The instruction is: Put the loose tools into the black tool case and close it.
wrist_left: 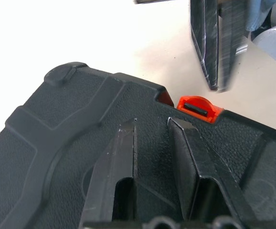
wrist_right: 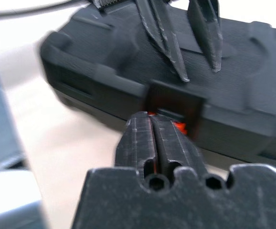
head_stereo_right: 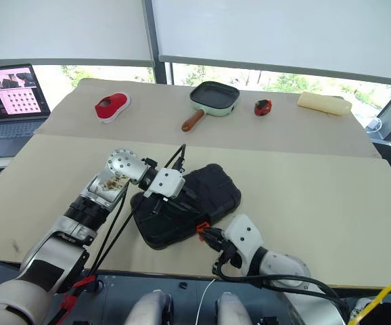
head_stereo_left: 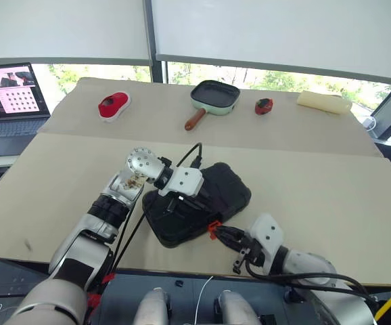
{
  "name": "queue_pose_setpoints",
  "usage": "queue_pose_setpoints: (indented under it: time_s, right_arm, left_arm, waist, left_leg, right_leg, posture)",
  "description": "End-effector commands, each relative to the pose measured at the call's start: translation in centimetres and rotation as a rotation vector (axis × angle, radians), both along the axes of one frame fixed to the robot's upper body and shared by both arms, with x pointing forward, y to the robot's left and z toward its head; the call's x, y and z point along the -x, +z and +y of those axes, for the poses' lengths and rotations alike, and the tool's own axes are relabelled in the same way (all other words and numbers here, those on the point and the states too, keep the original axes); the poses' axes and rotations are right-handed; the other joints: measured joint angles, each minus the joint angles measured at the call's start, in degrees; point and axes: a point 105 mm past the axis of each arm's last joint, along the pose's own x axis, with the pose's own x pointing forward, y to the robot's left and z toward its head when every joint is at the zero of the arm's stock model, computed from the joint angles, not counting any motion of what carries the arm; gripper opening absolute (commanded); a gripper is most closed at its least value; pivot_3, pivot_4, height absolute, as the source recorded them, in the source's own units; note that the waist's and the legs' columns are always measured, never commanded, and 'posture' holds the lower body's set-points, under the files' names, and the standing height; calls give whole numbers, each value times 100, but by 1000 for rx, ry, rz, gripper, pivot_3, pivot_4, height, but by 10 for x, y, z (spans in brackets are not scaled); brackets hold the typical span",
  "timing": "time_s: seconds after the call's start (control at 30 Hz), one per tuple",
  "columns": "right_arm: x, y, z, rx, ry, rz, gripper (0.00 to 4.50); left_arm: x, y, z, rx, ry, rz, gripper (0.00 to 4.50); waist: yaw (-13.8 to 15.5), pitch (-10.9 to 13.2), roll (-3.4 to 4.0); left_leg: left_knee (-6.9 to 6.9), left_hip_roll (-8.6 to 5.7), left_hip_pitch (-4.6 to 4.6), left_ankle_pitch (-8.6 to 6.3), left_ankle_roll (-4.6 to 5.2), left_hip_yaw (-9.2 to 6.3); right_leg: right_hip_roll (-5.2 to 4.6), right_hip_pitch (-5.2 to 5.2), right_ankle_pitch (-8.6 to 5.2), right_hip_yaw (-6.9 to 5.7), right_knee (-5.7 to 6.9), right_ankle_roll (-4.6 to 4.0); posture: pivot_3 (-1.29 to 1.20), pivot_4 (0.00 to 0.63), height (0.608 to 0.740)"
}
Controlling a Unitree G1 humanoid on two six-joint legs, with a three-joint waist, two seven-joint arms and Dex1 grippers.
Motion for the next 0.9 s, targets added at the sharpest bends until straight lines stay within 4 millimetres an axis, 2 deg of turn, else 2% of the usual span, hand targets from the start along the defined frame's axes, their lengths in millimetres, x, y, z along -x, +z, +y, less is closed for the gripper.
queue_pose_setpoints:
  time_s: [0.03, 0.1, 0.2, 0.27, 0.53, 0.6, 0.67, 0.83, 0.87, 0.9]
  right_arm:
    - [1, 4, 1, -13, -44, 22, 2109]
    - [-1, 4, 0, -34, -85, 44, 2692]
    - [-6, 6, -2, -52, -132, 54, 3893]
    - [-8, 5, -1, -74, -158, 76, 4396]
    - [-17, -2, 5, -91, -208, 104, 4396]
    - [-18, -1, 5, -91, -210, 95, 4003]
    - [-18, 0, 4, -91, -208, 86, 3416]
    - [-18, -1, 5, -82, -192, 87, 1700]
    - [-17, -1, 5, -81, -187, 88, 1449]
    - [-16, 0, 5, -80, -182, 88, 1449]
  left_arm:
    - [8, -37, 12, -149, -2, 76, 1136]
    - [8, -37, 12, -151, -5, 75, 1136]
    - [7, -37, 12, -154, -10, 72, 1136]
    - [6, -37, 11, -154, -11, 68, 1136]
    - [5, -37, 10, -155, -14, 64, 1136]
    - [5, -37, 11, -156, -13, 64, 1136]
    - [5, -37, 11, -156, -12, 64, 1136]
    - [4, -36, 11, -153, -9, 65, 1136]
    - [4, -36, 10, -152, -8, 66, 1136]
    - [4, -36, 10, -151, -8, 66, 1136]
  waist:
    - [-2, 0, 1]
    - [-2, 0, 0]
    - [-3, 0, 1]
    - [-4, 0, 1]
    - [-2, 0, 1]
    - [0, 0, 1]
    - [-4, 0, 1]
    - [-3, 0, 1]
    - [-3, 0, 1]
    - [-3, 0, 1]
  left_leg:
    - [0, -2, 0, 0, 0, 0]
    - [0, -2, 0, 0, 1, -2]
    - [-1, -1, 0, 0, 1, -4]
    - [-2, -1, 0, 0, 1, -4]
    - [-2, -1, -1, 0, 1, -5]
    - [-2, -1, -1, 0, 1, -5]
    - [-3, -2, -1, 0, 1, -5]
    - [-3, -1, -1, -1, 1, -5]
    - [-3, -1, -1, -1, 1, -6]
    - [-3, -1, -1, -1, 1, -6]
  right_leg:
    - [-5, 0, -3, 0, 0, -5]
    - [-7, 0, -9, 1, -2, -11]
    - [-6, -1, -12, 1, -2, -6]
    - [-6, 0, -12, 1, -3, -5]
    - [-7, -1, -14, 1, -4, -1]
    - [-6, -1, -15, 1, -5, -1]
    - [-7, -1, -15, 1, -5, -1]
    - [-7, -1, -15, 1, -5, -1]
    - [-6, -1, -15, 1, -5, -1]
    - [-6, -1, -15, 1, -6, -1]
  posture:
    - [0, 150, 740]
    - [0, 150, 740]
    - [0, 150, 740]
    - [0, 150, 740]
    - [0, 150, 740]
    - [0, 150, 740]
    - [0, 150, 740]
    - [0, 150, 740]
    - [0, 150, 740]
    - [0, 150, 740]
